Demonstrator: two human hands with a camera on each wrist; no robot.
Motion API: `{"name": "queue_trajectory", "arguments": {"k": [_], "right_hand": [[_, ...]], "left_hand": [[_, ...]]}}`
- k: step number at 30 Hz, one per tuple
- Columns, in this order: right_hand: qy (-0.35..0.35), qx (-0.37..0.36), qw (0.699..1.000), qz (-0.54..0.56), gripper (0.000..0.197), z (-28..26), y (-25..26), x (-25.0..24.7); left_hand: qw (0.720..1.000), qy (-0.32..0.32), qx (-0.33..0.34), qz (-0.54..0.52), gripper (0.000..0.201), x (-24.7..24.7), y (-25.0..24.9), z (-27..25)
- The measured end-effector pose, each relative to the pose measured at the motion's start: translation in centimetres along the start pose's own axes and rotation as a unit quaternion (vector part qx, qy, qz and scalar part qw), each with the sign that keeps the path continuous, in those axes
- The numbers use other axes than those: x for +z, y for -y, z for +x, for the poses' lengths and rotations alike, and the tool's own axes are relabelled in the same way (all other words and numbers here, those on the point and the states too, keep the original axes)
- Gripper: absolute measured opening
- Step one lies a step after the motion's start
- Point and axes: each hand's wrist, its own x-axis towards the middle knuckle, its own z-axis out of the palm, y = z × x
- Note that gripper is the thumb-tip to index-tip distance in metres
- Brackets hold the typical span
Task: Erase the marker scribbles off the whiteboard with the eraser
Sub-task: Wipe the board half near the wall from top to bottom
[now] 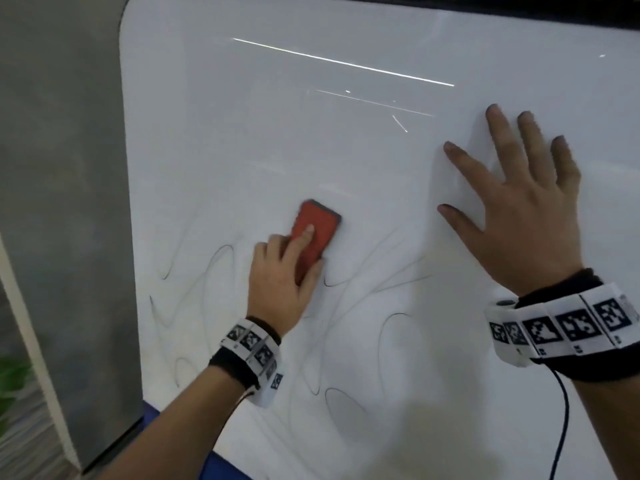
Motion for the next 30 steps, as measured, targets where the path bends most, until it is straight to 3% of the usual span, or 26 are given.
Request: {"name": "queue_trajectory", "arguments": {"k": [4, 5, 7, 10, 12, 15, 18, 20, 22, 24, 26, 27, 28, 30], "right_hand": [[-0.028, 0.081, 0.996, 0.017, 0.073, -1.0, -2.0, -1.6], [-0.030, 0.098, 0.995, 0.015, 0.076, -1.3, -2.0, -1.7], [-0.023, 0.110, 0.994, 0.011, 0.078, -1.7, -1.6, -1.6], [-0.018, 0.102, 0.995, 0.009, 0.078, -1.6, -1.3, -1.2], [-0.020, 0.098, 0.995, 0.006, 0.078, -1.6, -1.7, -1.1], [-0.012, 0.096, 0.995, 0.001, 0.079, -1.7, -1.9, -1.1], [-0.009, 0.091, 0.996, -0.010, 0.078, -1.8, -1.8, -1.3], [-0.009, 0.089, 0.996, -0.018, 0.079, -1.9, -1.7, -1.5], [-0.009, 0.091, 0.996, -0.019, 0.078, -2.0, -1.6, -1.5], [-0.010, 0.091, 0.996, -0.020, 0.078, -2.0, -1.5, -1.4], [-0.007, 0.088, 0.996, -0.020, 0.078, -1.9, -1.7, -1.2], [-0.005, 0.087, 0.996, -0.020, 0.078, -1.9, -1.8, -1.2], [-0.003, 0.086, 0.996, -0.020, 0.078, -1.9, -1.9, -1.1], [0.000, 0.086, 0.996, -0.021, 0.078, -1.9, -2.1, -1.0]], "left_hand": [[0.975, -0.087, -0.202, -0.026, 0.059, -1.1, 2.8, 4.3], [0.969, -0.098, -0.227, -0.031, 0.059, -0.9, 2.4, 4.4], [0.977, -0.094, -0.189, -0.019, 0.057, -0.1, 0.2, 3.1], [0.999, -0.029, -0.030, -0.006, 0.053, 1.1, -3.0, -0.2], [1.000, -0.014, 0.009, -0.001, 0.051, 1.0, -2.6, 0.0], [0.995, -0.062, -0.084, -0.006, 0.053, 0.3, -0.6, 2.9], [0.968, -0.117, -0.219, -0.037, 0.057, -0.6, 2.2, 5.4], [0.951, -0.140, -0.272, -0.049, 0.058, -0.5, 2.6, 5.3], [0.964, -0.131, -0.228, -0.038, 0.056, 0.1, 0.4, 3.5], [0.995, -0.058, -0.075, -0.034, 0.052, 1.1, -3.1, 0.5], [0.995, 0.024, 0.093, -0.021, 0.047, 2.0, -5.3, -1.9], [0.989, 0.043, 0.140, -0.010, 0.044, 2.2, -5.5, -2.0], [0.987, 0.048, 0.154, -0.002, 0.044, 2.1, -5.2, -1.5], [0.994, 0.017, 0.108, -0.003, 0.046, 1.8, -4.2, 0.4]]}}
